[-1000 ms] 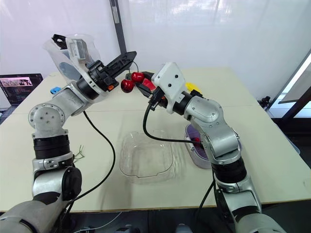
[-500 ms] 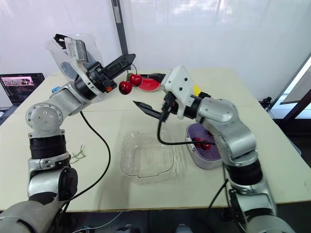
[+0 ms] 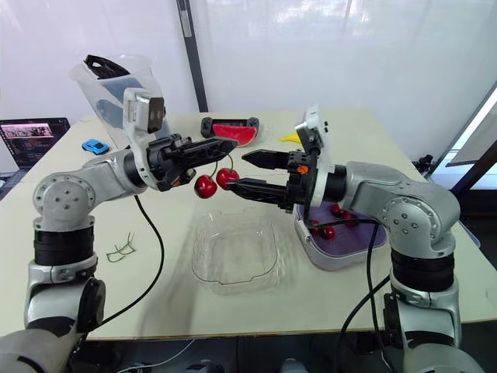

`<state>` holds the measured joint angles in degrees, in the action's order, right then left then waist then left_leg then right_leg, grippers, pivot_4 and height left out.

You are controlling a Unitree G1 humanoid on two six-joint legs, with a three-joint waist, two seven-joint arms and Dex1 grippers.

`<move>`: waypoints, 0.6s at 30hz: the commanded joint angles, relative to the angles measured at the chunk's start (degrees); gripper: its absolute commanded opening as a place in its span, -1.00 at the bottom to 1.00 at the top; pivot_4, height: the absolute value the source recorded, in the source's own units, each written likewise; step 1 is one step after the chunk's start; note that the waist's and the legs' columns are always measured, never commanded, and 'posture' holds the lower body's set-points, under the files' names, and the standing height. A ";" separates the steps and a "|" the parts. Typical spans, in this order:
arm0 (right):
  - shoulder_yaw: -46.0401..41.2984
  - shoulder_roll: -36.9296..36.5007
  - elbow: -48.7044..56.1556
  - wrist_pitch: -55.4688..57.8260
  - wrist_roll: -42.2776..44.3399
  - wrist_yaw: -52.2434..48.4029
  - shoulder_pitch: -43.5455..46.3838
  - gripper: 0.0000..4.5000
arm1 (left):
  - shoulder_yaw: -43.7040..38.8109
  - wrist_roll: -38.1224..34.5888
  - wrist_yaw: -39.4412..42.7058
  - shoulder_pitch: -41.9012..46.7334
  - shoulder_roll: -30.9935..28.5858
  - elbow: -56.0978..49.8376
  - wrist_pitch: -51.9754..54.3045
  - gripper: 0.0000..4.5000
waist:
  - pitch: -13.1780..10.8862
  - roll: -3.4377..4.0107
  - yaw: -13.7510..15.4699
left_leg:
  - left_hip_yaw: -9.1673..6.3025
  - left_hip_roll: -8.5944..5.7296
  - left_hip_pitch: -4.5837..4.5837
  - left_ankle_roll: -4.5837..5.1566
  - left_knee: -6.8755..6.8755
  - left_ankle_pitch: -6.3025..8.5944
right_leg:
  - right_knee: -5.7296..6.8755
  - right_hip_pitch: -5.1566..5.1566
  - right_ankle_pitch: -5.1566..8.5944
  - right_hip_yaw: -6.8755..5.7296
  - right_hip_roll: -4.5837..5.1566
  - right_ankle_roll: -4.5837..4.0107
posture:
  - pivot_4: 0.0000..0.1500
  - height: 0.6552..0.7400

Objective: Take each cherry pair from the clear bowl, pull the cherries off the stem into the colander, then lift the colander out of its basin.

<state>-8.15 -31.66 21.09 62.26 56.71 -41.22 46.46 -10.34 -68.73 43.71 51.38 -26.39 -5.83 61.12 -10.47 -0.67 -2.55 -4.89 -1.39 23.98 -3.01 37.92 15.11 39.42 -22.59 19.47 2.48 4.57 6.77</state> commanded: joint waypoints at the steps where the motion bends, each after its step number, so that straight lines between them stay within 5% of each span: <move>1: 0.69 1.18 2.37 0.05 2.22 1.74 0.09 0.98 | -1.25 -1.99 -1.14 -0.15 0.17 -2.34 -0.01 -1.00 | 0.00 0.00 0.00 | 0.00 0.00 0.00 0.00 0.00 0.00 | 0.00 -0.01 0.00 0.00 0.00 0.00 | 1.00 1.00; 5: 0.29 2.93 2.66 0.52 5.05 4.30 -0.38 0.59 | -1.34 -2.27 -2.25 -0.54 0.26 -2.68 -0.31 -1.00 | 0.00 0.00 0.00 | -0.01 0.00 0.00 0.00 0.00 0.00 | 0.00 -0.01 0.00 0.00 0.00 0.00 | 1.00 1.00; 8: 0.44 2.98 3.13 0.38 5.37 5.68 -0.67 0.00 | -1.35 -2.46 -2.60 -0.74 0.26 -2.84 -0.34 -1.00 | 0.00 0.00 0.00 | -0.01 0.00 0.00 0.00 0.00 0.00 | 0.00 0.00 0.00 0.00 0.00 0.00 | 1.00 1.00; 18: 0.51 2.70 2.33 0.72 7.48 8.36 -1.06 0.00 | -1.01 -2.34 -2.69 -0.04 0.48 -2.44 -0.44 -1.00 | 0.00 0.00 0.00 | 0.00 -0.01 0.00 0.00 0.00 0.00 | 0.00 0.00 0.00 0.00 -0.01 0.00 | 1.00 1.00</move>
<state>-6.93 -28.60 22.38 63.37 63.08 -33.25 45.20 -10.35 -69.56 41.02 50.32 -25.88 -6.91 61.15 -10.47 -0.67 -2.55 -4.89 -1.40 23.98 -3.00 37.92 15.11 39.41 -22.59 19.47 2.48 4.57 6.77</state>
